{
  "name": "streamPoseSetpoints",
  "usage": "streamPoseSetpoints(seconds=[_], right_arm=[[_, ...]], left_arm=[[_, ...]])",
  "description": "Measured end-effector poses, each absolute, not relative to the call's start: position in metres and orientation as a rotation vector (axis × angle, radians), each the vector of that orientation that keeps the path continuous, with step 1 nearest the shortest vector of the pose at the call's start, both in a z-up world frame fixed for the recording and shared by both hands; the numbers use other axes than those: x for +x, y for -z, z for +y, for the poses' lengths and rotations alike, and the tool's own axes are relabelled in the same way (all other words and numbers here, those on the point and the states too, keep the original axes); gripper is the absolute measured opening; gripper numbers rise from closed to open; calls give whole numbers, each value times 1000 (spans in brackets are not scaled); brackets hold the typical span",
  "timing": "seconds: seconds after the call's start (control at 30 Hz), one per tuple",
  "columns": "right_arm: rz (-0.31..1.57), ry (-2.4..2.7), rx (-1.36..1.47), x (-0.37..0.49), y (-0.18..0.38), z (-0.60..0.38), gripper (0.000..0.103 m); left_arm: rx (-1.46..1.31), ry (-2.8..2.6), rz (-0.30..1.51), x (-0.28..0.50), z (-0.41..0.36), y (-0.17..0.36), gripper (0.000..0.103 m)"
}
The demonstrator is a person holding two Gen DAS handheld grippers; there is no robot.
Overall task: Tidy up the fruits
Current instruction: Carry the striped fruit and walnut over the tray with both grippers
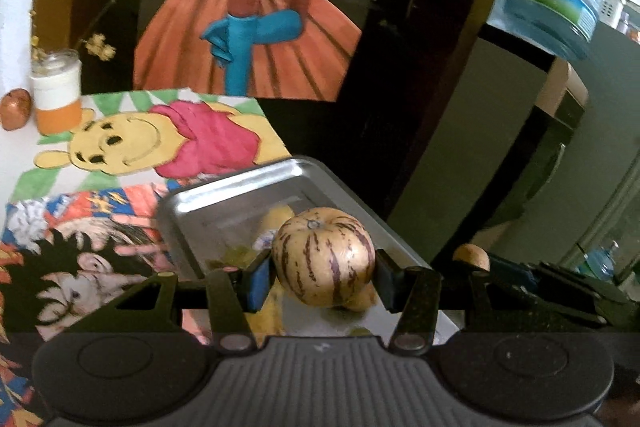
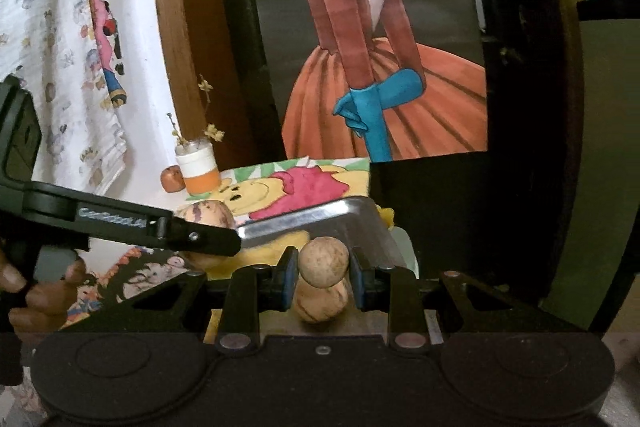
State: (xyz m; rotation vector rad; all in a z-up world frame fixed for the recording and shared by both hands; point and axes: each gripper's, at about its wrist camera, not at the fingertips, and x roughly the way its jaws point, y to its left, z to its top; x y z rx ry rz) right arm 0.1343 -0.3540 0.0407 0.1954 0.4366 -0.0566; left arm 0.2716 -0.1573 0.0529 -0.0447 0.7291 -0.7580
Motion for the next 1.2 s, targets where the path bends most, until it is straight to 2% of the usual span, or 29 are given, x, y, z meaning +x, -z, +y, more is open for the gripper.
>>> streamPoseSetpoints(seconds=[0.73,1.2], right_arm=[[530,62,225,125,-9,-365,29],[549,65,209,132,-4,-364,29]], left_arm=[[76,741,792,251,-192,-29,57],[51,728,814,256,-194,-21,57]])
